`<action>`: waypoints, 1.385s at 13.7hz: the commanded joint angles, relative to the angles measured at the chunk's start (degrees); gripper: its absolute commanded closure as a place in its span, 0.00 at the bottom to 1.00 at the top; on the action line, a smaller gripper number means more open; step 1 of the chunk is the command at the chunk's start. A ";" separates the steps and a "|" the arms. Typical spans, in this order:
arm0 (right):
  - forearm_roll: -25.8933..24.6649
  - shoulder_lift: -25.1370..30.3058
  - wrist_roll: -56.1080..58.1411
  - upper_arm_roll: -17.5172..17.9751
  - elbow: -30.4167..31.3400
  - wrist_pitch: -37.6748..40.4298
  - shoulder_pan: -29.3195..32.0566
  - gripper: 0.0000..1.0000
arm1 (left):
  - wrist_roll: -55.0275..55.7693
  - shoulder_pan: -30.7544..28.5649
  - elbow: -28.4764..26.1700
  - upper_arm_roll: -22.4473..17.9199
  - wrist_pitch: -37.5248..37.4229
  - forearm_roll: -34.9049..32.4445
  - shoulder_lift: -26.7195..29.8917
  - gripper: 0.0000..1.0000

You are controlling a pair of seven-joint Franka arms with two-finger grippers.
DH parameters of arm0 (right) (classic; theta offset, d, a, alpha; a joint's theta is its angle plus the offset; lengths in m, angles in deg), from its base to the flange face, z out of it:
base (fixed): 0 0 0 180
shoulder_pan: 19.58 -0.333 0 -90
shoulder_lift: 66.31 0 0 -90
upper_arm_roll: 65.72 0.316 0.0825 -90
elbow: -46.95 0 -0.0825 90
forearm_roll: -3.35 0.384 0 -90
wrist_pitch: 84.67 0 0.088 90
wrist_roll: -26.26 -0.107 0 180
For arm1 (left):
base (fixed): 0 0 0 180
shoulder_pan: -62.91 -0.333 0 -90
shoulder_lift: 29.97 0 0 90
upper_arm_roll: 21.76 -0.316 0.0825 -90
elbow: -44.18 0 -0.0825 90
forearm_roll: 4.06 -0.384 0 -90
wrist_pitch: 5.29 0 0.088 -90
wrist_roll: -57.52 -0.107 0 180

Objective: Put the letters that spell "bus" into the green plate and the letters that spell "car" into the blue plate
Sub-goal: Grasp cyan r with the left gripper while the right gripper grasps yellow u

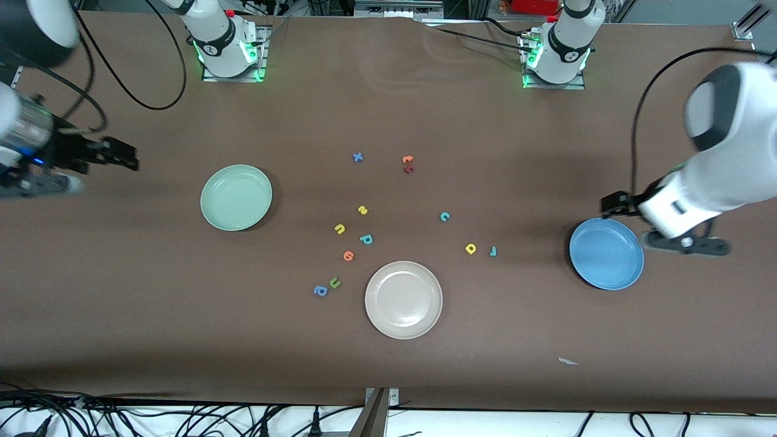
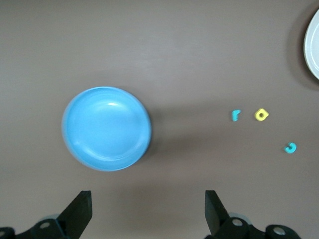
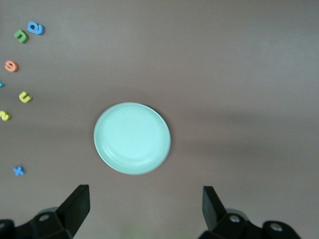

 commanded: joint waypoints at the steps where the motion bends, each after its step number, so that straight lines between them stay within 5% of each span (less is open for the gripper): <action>1: 0.52 -5.87 -12.67 -0.20 -0.60 -6.60 -6.51 0.00 | 5.76 4.76 -3.90 -0.38 7.40 1.97 -3.42 0.00; 6: 0.08 -16.06 -43.78 -0.29 -0.07 -18.54 -17.24 0.00 | 9.39 12.67 -20.69 -0.47 28.51 4.43 -3.61 0.00; 12: 0.34 -26.44 -63.42 -0.29 0.90 -31.75 -22.87 0.01 | 9.39 16.11 -22.03 -0.47 35.55 4.26 -8.96 0.00; 16: 0.51 -27.68 -65.64 -0.20 1.86 -32.64 -24.11 0.37 | 9.56 15.58 -21.15 -0.47 44.44 4.61 -13.45 0.01; 19: 0.78 -29.52 -65.90 -0.20 1.87 -34.74 -25.34 0.42 | 9.56 14.27 -19.84 -0.47 44.61 4.70 -14.32 0.04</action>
